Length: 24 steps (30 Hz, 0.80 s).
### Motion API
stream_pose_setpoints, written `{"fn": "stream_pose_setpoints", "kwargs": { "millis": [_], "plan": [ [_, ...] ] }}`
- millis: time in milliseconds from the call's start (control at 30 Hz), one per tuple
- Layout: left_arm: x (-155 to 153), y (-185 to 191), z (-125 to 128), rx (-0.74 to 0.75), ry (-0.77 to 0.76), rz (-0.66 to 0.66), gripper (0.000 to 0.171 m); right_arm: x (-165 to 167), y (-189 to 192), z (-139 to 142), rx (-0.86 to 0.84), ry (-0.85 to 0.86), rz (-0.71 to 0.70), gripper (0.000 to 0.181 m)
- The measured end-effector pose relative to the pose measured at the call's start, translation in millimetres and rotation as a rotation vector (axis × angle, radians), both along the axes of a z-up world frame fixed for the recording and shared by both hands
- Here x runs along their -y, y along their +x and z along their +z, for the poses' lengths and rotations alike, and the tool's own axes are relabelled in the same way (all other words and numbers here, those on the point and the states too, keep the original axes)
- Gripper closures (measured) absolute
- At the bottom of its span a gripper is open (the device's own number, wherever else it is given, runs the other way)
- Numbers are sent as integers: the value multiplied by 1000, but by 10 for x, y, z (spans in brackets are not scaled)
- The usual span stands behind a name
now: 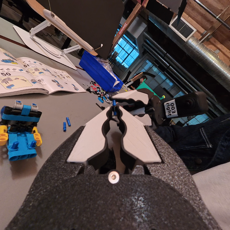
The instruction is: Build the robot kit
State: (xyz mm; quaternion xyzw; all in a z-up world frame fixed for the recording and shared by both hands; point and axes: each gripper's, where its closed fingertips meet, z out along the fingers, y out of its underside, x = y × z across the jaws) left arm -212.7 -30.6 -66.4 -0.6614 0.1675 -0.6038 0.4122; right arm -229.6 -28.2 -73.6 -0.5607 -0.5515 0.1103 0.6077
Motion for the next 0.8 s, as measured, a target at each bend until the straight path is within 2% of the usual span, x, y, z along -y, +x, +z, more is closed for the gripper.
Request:
{"fn": "stream_pose_setpoints", "kwargs": {
  "millis": [333, 433, 500, 533, 600, 700, 800],
  "plan": [
    [-4, 12, -13, -9, 8, -5, 166, -14, 25, 3, 25, 0, -12, 157],
    [4, -5, 19, 1, 25, -7, 165, 4, 115, -1, -53, -190, 37, 145],
    [24, -13, 53, 14, 37, -17, 165, 12, 187, 9, -88, -253, 71, 153],
    [31, 1, 44, 8, 38, -23, 165, 39, 198, 21, -95, -252, 91, 164],
    [27, 4, 55, 16, 35, -22, 165, 70, 160, -2, -78, -243, 100, 171],
    [-7, -39, 71, 52, 7, -11, 166, 78, 106, -46, -57, -225, 80, 168],
    [-36, -70, 89, 69, 5, 8, 165, 77, 52, -54, -94, -278, 70, 166]
  ]
}}
